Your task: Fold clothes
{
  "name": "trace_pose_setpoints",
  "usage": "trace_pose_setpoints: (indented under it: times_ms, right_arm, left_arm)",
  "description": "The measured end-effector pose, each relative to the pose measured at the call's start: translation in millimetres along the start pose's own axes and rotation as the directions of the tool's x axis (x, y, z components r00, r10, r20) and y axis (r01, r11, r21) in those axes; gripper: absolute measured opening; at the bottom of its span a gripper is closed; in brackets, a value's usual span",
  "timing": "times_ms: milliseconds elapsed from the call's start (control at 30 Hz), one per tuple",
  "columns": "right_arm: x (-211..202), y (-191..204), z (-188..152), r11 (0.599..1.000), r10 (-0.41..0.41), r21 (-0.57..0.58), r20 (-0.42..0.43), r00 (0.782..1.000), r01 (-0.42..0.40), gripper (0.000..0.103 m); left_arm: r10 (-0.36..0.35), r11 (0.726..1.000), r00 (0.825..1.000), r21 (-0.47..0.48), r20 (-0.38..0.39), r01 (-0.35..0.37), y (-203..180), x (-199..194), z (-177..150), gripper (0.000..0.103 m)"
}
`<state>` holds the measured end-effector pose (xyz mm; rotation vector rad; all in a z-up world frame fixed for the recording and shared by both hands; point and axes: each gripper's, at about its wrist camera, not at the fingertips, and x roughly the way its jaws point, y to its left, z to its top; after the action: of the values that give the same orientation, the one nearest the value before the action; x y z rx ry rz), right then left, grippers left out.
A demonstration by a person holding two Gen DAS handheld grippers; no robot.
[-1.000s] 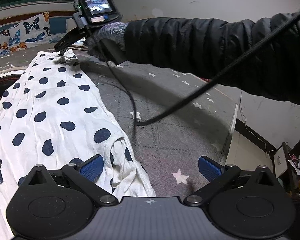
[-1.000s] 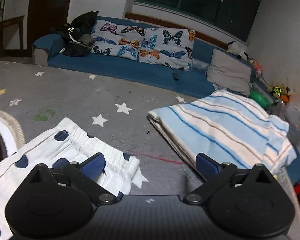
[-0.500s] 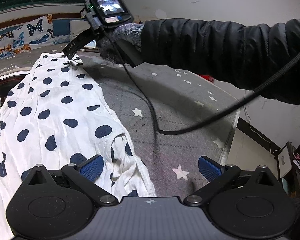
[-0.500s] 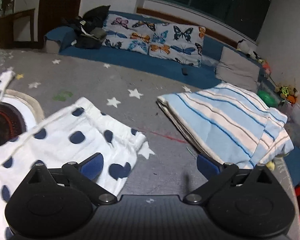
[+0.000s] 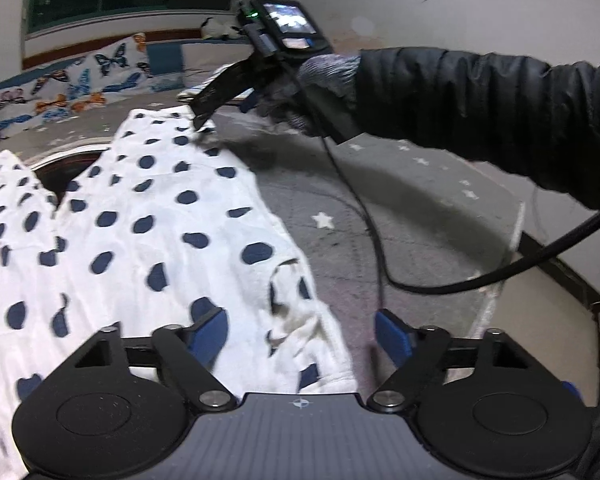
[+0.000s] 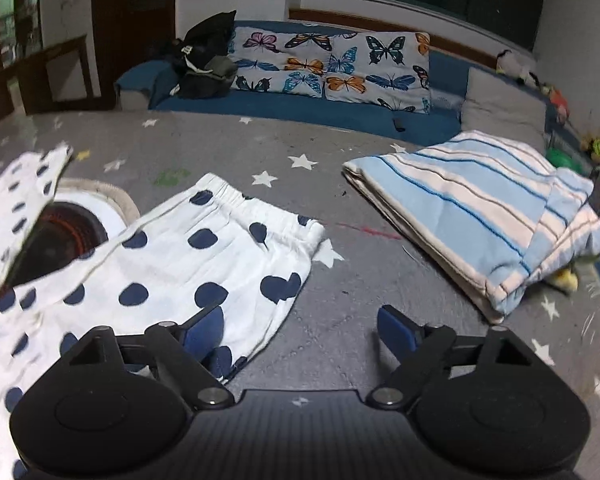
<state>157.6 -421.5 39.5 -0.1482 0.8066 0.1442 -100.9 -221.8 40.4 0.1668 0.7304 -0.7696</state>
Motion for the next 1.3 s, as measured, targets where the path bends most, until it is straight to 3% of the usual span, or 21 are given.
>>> trace_pose_setpoints:
  times_ms: [100, 367, 500, 633, 733, 800, 933, 1000, 1033, 1167, 1233, 1300]
  right_arm:
    - [-0.9, -7.7, 0.9, 0.999, 0.011, 0.031, 0.001, 1.000, -0.011, 0.066]
    - [-10.2, -22.9, -0.1, 0.999, -0.021, 0.027, 0.008, 1.000, 0.020, 0.065]
    - [-9.2, -12.9, -1.6, 1.000, 0.006, 0.023, 0.021, 1.000, -0.007, 0.066]
    - [-10.6, 2.7, -1.4, 0.999, 0.032, 0.004, 0.046, 0.998, -0.032, 0.067]
    - [-19.9, 23.4, -1.2, 0.996, 0.067, -0.062, 0.082, 0.994, -0.062, 0.069]
    - [-25.0, 36.0, -1.4, 0.991, 0.096, -0.102, 0.096, 0.991, -0.086, 0.074]
    - [-26.8, 56.0, -4.9, 0.980, 0.153, -0.144, 0.085, 0.985, -0.140, 0.074]
    - [-25.2, 63.4, -8.3, 0.975, 0.171, -0.154, 0.076, 0.982, -0.158, 0.074]
    - [-23.5, 66.0, -10.4, 0.974, 0.175, -0.157, 0.072, 0.982, -0.162, 0.074]
    - [-13.3, 67.2, -17.0, 0.975, 0.176, -0.148, 0.046, 0.983, -0.167, 0.075]
    - [-9.2, 64.8, -19.7, 0.977, 0.172, -0.137, 0.042, 0.984, -0.165, 0.077]
    - [-7.8, 61.8, -22.2, 0.977, 0.174, -0.131, 0.046, 0.984, -0.167, 0.080]
  left_arm:
    - [0.015, 0.999, 1.000, 0.031, 0.000, -0.015, -2.3, -2.2, -2.2, 0.073]
    - [0.019, 0.999, 1.000, 0.048, 0.019, -0.020, 7.6, -8.7, 0.5, 0.073]
    - [0.084, 0.996, 0.995, -0.028, 0.053, -0.083, 43.3, -28.7, 9.6, 0.074]
    - [0.219, 0.968, 0.974, -0.142, 0.064, -0.208, 93.0, -37.7, 23.2, 0.071]
    - [0.194, 0.958, 0.979, -0.227, 0.067, -0.175, 128.5, -44.2, 27.9, 0.071]
    - [0.242, 0.939, 0.969, -0.262, 0.053, -0.221, 149.5, -42.9, 31.2, 0.067]
    - [0.295, 0.883, 0.956, -0.384, 0.008, -0.269, 201.3, -30.0, 36.5, 0.052]
    - [0.325, 0.843, 0.946, -0.450, -0.012, -0.295, 226.5, -21.6, 39.1, 0.035]
    - [0.336, 0.831, 0.942, -0.467, -0.012, -0.303, 235.3, -18.1, 40.9, 0.035]
    - [0.369, 0.802, 0.929, -0.501, -0.012, -0.325, 262.6, -4.5, 46.0, 0.031]
    - [0.406, 0.788, 0.914, -0.496, -0.024, -0.364, 269.6, 0.0, 45.8, 0.025]
    - [0.443, 0.765, 0.895, -0.503, -0.044, -0.403, 275.5, 1.8, 43.2, 0.011]
